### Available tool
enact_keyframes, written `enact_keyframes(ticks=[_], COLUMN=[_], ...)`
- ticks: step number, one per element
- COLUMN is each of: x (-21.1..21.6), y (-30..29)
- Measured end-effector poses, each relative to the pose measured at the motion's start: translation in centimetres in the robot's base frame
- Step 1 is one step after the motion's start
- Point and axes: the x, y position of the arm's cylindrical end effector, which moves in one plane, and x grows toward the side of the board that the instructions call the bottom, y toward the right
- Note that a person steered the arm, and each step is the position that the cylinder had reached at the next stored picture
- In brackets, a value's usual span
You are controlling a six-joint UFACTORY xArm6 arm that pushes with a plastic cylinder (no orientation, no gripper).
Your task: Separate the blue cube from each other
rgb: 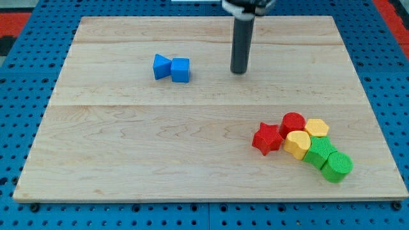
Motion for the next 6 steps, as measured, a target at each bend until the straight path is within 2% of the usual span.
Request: enact_keyframes(ticks=[1, 2, 3, 4, 5, 6], x=[-2.6, -2.5, 1.9, 4.7, 3.7, 0.0], y=[-11.9, -21.3, -19.3, -11.4, -5.9, -7.2])
